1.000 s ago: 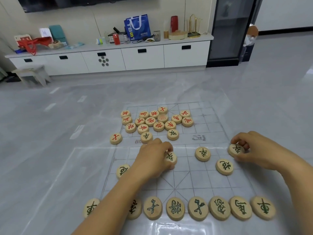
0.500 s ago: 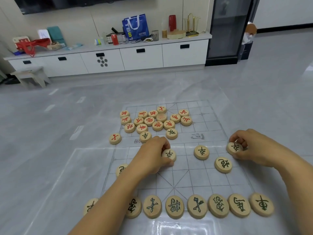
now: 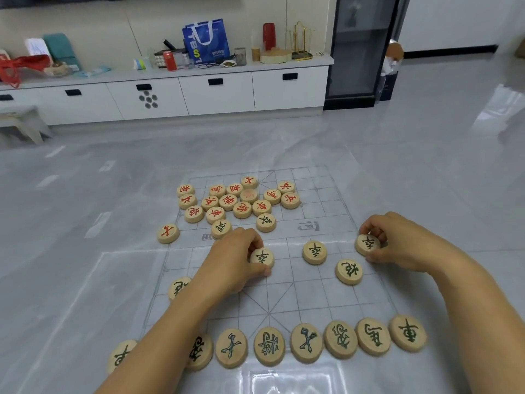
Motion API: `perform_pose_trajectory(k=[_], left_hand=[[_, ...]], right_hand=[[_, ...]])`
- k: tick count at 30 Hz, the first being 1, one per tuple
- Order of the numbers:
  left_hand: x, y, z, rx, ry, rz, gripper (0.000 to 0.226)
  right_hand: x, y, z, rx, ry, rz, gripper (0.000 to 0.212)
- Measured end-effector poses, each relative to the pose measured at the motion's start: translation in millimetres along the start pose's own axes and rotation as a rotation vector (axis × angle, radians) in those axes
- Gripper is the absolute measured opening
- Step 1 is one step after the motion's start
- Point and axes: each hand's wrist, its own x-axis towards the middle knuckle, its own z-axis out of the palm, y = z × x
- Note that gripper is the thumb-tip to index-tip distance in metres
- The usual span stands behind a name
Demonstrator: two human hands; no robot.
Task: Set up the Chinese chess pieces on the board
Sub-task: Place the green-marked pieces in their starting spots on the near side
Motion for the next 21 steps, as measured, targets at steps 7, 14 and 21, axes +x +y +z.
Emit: perform_pose_trajectory(k=[7,14,21], left_hand=[[0.9,0.0,0.2,0.013,-0.010,-0.014,0.039],[1.6,1.1,-0.7,0.001,-0.021,-0.023,0.040],[2.8,-0.1,-4.1,0.009,-0.034,-0.021,0.047]], right_hand=[[-1.5,0.7,-0.6,-0.007,-0.009,-0.017,0.028],[0.0,1.6,-0.9,-0.013,-0.009,-0.039,0.029],[-0.7,1.4,-2.5,-0.007,-0.025,-0.014,0.044]])
